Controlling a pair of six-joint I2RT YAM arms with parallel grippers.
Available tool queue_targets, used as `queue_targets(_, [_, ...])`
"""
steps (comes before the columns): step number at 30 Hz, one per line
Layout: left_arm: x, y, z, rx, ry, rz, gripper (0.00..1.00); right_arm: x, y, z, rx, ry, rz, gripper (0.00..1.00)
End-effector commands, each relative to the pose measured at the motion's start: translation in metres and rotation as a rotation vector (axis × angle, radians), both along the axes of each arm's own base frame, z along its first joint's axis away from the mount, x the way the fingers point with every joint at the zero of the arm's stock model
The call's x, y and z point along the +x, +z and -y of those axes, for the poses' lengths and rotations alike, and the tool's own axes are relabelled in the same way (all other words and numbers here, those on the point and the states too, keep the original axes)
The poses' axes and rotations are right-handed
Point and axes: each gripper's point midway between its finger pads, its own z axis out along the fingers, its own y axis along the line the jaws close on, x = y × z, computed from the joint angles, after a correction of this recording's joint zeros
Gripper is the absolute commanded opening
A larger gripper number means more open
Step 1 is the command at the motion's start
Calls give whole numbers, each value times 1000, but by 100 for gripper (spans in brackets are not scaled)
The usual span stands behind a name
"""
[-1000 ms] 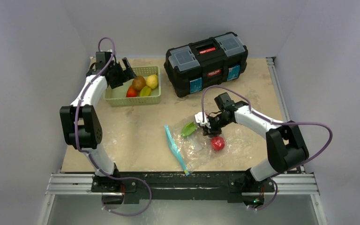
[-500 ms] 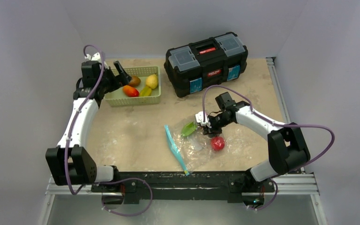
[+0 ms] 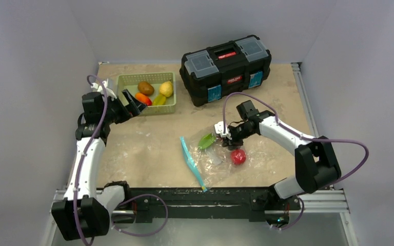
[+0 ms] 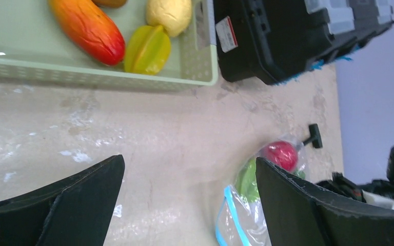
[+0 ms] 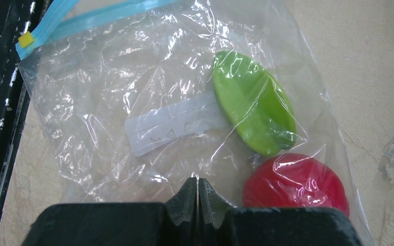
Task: Open the zip-top bag and remove the fake food
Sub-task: Place the fake vegetable in the bin, then pick up the fake fruit from the zipper food storage bag.
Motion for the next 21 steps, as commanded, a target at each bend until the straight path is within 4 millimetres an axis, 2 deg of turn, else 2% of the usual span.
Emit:
queue_targets(1, [-26,8,23,-55,-120,50,99,1,16,-5,50,20,33,4])
queue_targets(12, [-91,-21,68,-22,-248,13,97,1,19,-5,61,19,34,4])
queue_targets(21, [-124,-41,77,-49,-291,-7,96,2,18,-4,62,14,32,5])
